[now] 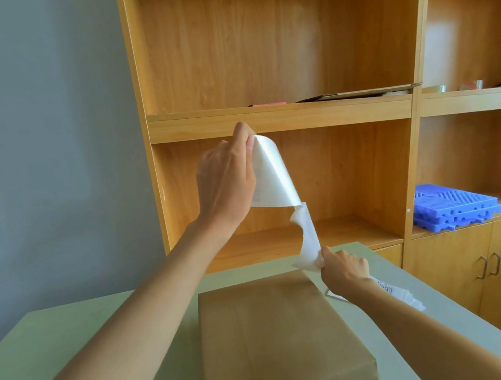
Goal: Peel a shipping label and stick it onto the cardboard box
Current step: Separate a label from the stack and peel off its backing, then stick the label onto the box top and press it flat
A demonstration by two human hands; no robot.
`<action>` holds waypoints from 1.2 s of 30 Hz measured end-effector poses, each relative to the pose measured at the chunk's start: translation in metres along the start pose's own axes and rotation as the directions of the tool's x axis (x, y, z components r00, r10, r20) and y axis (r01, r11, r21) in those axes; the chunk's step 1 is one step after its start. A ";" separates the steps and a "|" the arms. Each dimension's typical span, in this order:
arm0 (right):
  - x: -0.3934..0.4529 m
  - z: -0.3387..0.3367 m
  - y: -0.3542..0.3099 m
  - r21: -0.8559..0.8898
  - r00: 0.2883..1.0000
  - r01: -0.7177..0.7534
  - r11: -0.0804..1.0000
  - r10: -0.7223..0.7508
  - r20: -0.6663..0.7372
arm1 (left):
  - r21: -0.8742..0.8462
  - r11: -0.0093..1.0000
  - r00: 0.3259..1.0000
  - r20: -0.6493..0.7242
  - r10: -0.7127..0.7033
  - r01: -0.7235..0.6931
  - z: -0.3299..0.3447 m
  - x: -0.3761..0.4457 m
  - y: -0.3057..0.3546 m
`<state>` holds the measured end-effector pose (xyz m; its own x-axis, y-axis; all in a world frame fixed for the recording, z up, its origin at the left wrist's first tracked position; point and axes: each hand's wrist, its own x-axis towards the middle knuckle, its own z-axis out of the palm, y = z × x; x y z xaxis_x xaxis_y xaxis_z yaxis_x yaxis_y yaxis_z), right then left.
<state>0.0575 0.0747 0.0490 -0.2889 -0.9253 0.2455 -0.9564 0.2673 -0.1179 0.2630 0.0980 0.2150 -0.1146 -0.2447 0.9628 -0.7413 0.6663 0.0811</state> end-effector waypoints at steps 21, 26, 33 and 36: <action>-0.011 0.013 0.076 -0.128 0.977 -0.033 0.991 0.059 0.207 | 0.071 0.995 0.987 0.155 0.052 -0.064 0.040 -0.030 0.015; -0.015 0.019 0.082 -0.166 0.975 0.007 0.986 0.030 0.219 | 0.085 0.994 0.980 0.194 0.044 -0.061 0.042 -0.040 0.009; -0.011 0.019 0.090 -0.064 0.984 -0.009 0.998 0.020 0.178 | 0.109 0.992 0.975 0.220 0.032 -0.057 0.044 -0.052 0.000; -0.011 0.016 0.091 -0.036 0.987 0.000 0.999 0.006 0.160 | 0.112 0.992 0.973 0.229 0.024 -0.051 0.047 -0.055 -0.002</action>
<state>-0.0253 0.1049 0.0198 -0.2835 -0.9549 0.0879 -0.9574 0.2766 -0.0827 0.2399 0.0776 0.1494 -0.2807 -0.3839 0.8797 -0.8039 0.5948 0.0030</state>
